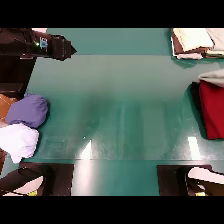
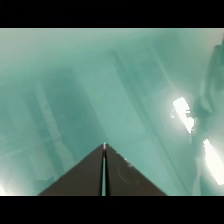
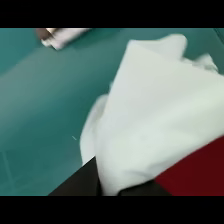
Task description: Fold the shirts.
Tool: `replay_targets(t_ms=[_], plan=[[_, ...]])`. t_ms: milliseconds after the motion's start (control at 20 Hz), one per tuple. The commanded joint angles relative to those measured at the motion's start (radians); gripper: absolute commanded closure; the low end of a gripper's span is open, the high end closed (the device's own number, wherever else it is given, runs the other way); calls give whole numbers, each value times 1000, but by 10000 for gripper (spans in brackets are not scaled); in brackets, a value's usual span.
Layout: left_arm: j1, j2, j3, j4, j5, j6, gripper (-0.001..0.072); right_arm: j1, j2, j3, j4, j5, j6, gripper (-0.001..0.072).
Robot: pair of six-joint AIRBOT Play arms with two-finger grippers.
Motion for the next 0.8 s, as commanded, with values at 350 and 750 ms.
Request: replay_targets(t_ms=[350,750], plan=[[0,0,0,2,-3,25,678,-226,259,-544,-203,52,-50,77],[0,1,0,30,-6,25,678,109,344,-378,5,13,-50,79]])
